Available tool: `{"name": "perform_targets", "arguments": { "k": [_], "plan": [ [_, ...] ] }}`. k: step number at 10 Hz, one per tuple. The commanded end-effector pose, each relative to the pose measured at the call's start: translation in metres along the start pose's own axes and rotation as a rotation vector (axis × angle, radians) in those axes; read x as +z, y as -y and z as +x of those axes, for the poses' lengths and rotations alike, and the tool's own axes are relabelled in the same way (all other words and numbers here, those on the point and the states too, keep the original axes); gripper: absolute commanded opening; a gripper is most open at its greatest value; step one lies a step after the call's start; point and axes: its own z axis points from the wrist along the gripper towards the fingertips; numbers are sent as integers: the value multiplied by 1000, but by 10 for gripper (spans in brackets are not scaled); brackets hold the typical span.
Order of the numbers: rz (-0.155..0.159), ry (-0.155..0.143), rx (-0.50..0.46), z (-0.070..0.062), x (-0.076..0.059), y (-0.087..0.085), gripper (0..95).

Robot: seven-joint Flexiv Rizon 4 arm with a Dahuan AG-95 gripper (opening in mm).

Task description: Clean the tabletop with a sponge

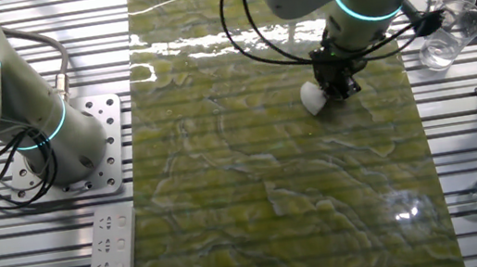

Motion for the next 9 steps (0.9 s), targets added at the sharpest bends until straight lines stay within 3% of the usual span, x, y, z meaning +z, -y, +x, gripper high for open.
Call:
{"name": "perform_targets", "arguments": {
  "k": [1,4,6,9],
  "plan": [
    [-3,-1,-5,-6,-1,2,0],
    [-33,13,-17,-21,-2,6,0],
    [-76,48,1,-37,-6,7,0],
    [-85,62,-9,-46,-2,3,0]
  ]
}}
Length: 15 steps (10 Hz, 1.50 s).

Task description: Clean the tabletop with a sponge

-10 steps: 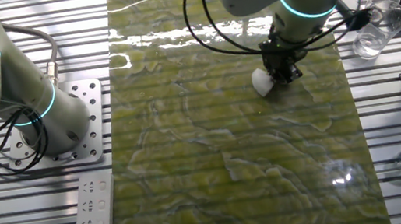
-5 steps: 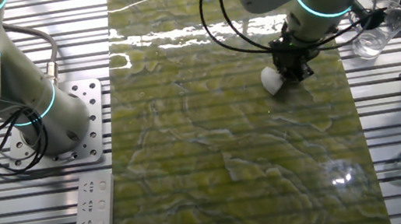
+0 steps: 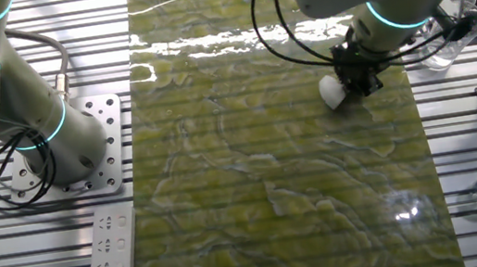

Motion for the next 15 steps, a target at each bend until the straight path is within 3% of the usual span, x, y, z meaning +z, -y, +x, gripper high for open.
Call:
{"name": "perform_targets", "arguments": {
  "k": [1,4,10,13,15],
  "plan": [
    [-2,2,-4,-3,1,-3,0],
    [6,-13,14,-11,0,-21,0],
    [20,-18,32,1,10,-52,0],
    [22,-15,59,-5,14,-68,0],
    [15,-13,77,-8,9,-77,0]
  ]
}}
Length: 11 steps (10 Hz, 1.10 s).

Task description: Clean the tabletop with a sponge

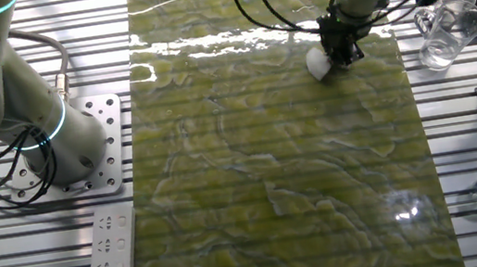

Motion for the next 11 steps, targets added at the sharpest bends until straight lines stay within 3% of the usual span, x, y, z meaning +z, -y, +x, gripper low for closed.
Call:
{"name": "perform_targets", "arguments": {
  "k": [1,4,5,8,11],
  "plan": [
    [-18,4,33,-4,-1,-10,0],
    [-19,10,80,-14,11,-43,0],
    [3,-3,70,-16,9,-52,0],
    [-50,-13,92,-12,-5,-74,0],
    [-60,-11,124,-3,7,-94,0]
  ]
}}
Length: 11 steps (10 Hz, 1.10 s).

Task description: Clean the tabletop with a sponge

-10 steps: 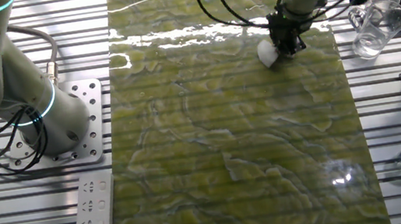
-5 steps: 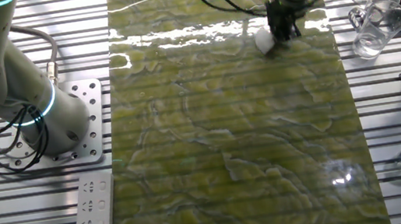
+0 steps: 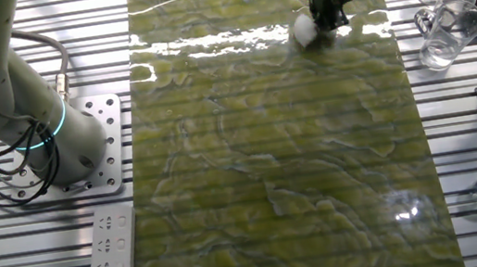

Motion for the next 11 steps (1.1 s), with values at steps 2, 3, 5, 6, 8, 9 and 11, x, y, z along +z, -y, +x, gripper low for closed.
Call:
{"name": "perform_targets", "arguments": {
  "k": [2,3,5,6,8,9,11],
  "plan": [
    [-10,13,29,23,14,-13,0],
    [-6,15,25,30,14,-14,0],
    [-16,4,39,42,10,-19,0],
    [-10,3,32,57,16,-20,0],
    [-9,-16,13,65,16,-14,0],
    [-15,-15,12,68,14,-11,0],
    [7,-25,-18,74,10,-5,0]
  ]
}}
